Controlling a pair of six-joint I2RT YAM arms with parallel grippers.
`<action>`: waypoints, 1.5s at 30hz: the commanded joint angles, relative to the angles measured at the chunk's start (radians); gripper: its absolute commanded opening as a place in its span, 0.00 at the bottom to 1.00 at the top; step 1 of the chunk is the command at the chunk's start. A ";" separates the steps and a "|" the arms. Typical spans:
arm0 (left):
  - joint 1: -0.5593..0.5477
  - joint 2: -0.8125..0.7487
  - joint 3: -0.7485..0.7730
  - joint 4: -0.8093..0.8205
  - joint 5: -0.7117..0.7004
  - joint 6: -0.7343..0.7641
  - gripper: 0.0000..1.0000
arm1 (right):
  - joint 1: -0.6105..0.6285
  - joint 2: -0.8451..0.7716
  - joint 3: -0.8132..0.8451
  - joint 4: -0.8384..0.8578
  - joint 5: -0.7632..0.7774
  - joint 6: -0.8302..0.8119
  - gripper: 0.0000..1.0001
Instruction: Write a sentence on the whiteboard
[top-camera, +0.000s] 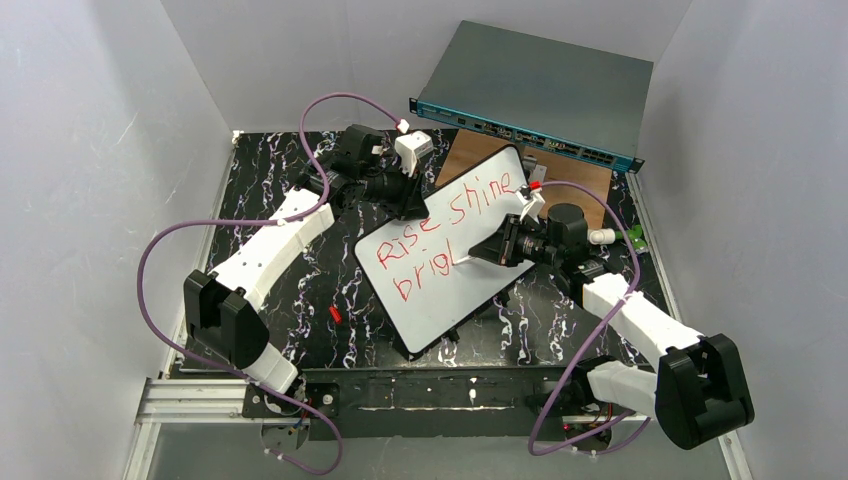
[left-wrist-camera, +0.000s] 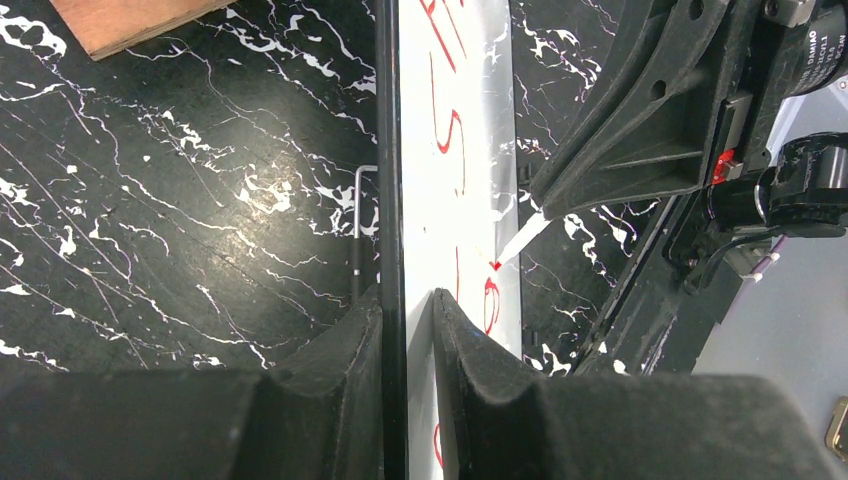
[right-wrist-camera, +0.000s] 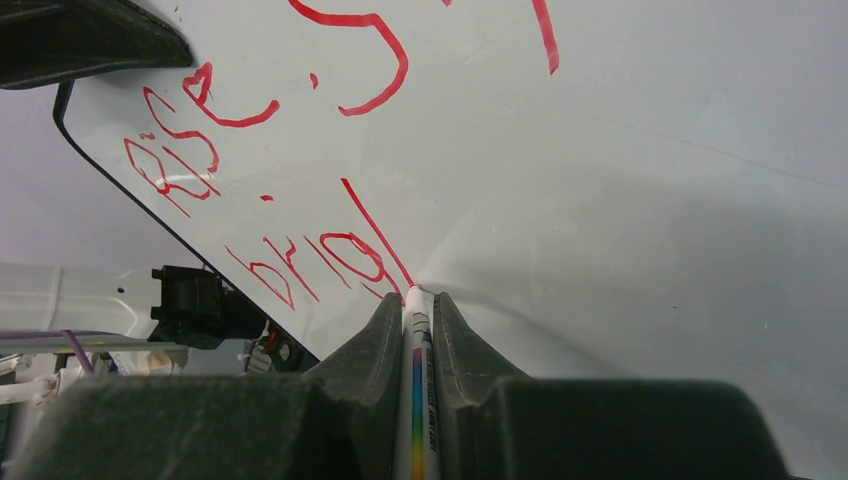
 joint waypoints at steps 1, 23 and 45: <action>-0.013 -0.040 -0.010 -0.017 0.023 0.043 0.00 | -0.004 -0.015 0.062 -0.008 0.057 -0.034 0.01; -0.013 -0.040 -0.006 -0.013 0.026 0.042 0.00 | -0.003 -0.010 0.140 -0.023 0.101 -0.037 0.01; -0.013 -0.029 0.008 -0.014 0.027 0.040 0.00 | -0.005 -0.051 0.031 -0.098 0.127 -0.077 0.01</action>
